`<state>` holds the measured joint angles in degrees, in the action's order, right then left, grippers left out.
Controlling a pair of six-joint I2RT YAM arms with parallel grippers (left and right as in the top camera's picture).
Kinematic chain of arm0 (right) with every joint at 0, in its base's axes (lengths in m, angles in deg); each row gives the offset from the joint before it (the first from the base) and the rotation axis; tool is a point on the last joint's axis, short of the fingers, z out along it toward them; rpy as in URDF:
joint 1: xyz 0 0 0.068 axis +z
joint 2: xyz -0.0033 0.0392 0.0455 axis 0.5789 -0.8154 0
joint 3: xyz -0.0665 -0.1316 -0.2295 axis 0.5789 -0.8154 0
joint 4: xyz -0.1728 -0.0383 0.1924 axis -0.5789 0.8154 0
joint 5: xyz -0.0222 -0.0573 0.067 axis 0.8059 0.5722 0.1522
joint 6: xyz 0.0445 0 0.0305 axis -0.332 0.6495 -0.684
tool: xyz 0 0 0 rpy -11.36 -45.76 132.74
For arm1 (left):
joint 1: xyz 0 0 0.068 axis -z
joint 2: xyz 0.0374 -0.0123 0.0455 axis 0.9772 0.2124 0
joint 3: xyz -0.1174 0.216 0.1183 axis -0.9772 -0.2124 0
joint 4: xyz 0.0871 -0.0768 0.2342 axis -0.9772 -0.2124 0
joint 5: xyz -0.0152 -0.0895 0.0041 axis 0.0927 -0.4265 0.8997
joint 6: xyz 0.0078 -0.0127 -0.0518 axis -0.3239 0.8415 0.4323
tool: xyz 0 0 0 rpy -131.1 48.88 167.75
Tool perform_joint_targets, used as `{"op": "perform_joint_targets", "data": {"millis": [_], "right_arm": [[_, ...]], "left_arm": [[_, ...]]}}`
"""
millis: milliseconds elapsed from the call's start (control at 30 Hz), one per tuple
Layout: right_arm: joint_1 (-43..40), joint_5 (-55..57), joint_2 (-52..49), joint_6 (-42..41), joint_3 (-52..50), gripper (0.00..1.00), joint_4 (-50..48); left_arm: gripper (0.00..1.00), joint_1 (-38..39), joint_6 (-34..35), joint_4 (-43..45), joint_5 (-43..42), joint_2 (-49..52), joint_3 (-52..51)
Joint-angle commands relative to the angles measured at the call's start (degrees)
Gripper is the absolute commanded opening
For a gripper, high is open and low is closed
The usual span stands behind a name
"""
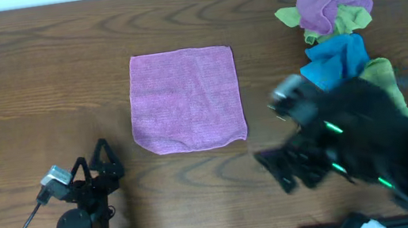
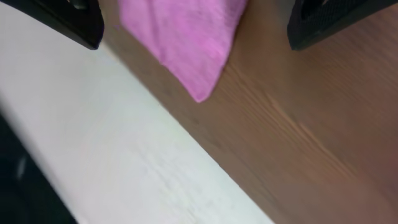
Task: Fold the cloth
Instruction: 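Retract the right gripper and move the left arm toward the cloth, then grasp the cloth's near-left corner with the left gripper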
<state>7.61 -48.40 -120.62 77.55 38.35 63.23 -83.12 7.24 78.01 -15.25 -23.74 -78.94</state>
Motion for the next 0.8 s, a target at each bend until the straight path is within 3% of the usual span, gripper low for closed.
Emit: {"op": "perform_joint_targets", "data": {"millis": [0, 133, 300, 400, 567, 767], "right_arm": [[0.46, -0.61, 5.11, 1.95, 0.31, 0.99, -0.83], [0.46, -0.57, 9.55, 2.49, 0.31, 0.99, -4.02], [0.44, 4.59, 7.3, 2.71, -1.57, 0.99, -1.92], [0.44, 6.4, 3.58, 2.75, -3.41, 0.99, -2.4], [0.31, 11.5, -3.45, 2.71, -3.58, 0.99, -2.36], [-2.75, 13.84, -7.96, 0.96, -3.58, 0.99, -2.67]], "left_arm": [[0.95, 0.26, 7.3, -0.2, -3.34, -0.22, -1.81], [0.97, 0.28, 3.74, -0.35, -8.26, 0.52, -1.81], [0.96, 0.26, -3.65, 3.8, -12.13, 7.26, -1.81], [0.96, 0.28, -9.6, 8.24, -16.33, 15.72, -0.63], [0.96, 0.28, -23.32, 3.06, -17.14, 36.22, 11.87], [0.99, 0.26, -26.91, 0.39, -23.85, 57.07, 25.42]]}}
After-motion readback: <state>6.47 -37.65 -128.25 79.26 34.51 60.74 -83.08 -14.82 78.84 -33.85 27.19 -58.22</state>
